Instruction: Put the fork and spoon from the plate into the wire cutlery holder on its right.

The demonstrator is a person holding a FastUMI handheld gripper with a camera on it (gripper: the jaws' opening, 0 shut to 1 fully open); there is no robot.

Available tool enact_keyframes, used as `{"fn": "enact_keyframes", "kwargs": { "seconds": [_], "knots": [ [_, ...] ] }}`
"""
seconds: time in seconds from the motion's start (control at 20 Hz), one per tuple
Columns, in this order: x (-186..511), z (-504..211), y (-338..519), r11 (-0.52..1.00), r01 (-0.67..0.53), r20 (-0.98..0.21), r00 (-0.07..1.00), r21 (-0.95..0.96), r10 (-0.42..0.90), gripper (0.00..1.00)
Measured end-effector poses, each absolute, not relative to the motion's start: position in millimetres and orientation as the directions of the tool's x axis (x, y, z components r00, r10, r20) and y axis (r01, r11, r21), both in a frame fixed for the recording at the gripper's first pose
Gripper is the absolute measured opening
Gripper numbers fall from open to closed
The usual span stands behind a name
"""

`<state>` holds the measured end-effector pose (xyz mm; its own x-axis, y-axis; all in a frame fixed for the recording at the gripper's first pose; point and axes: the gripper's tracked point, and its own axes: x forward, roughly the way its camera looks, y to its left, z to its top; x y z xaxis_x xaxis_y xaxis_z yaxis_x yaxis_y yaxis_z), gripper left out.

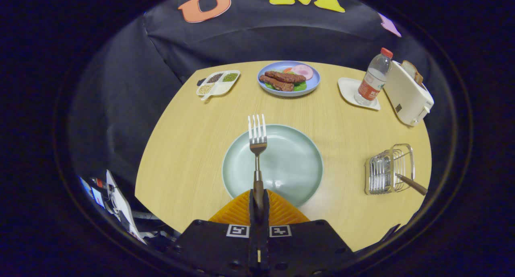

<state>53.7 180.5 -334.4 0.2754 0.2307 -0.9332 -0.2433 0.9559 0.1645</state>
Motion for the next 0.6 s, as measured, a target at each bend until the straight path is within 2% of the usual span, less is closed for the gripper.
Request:
{"fn": "enact_keyframes", "kwargs": {
  "seconds": [0.3,0.5,0.6],
  "knots": [
    [60.0,-289.1,119.7,0.942,-0.312,-0.93,0.298,0.121,0.218,0.03],
    [63.9,-273.4,73.9,0.951,-0.293,-0.939,0.287,0.103,0.19,0.03],
    [59.1,-270.6,45.6,0.959,-0.269,-0.958,0.24,0.088,0.156,0.03]
  ]
}}
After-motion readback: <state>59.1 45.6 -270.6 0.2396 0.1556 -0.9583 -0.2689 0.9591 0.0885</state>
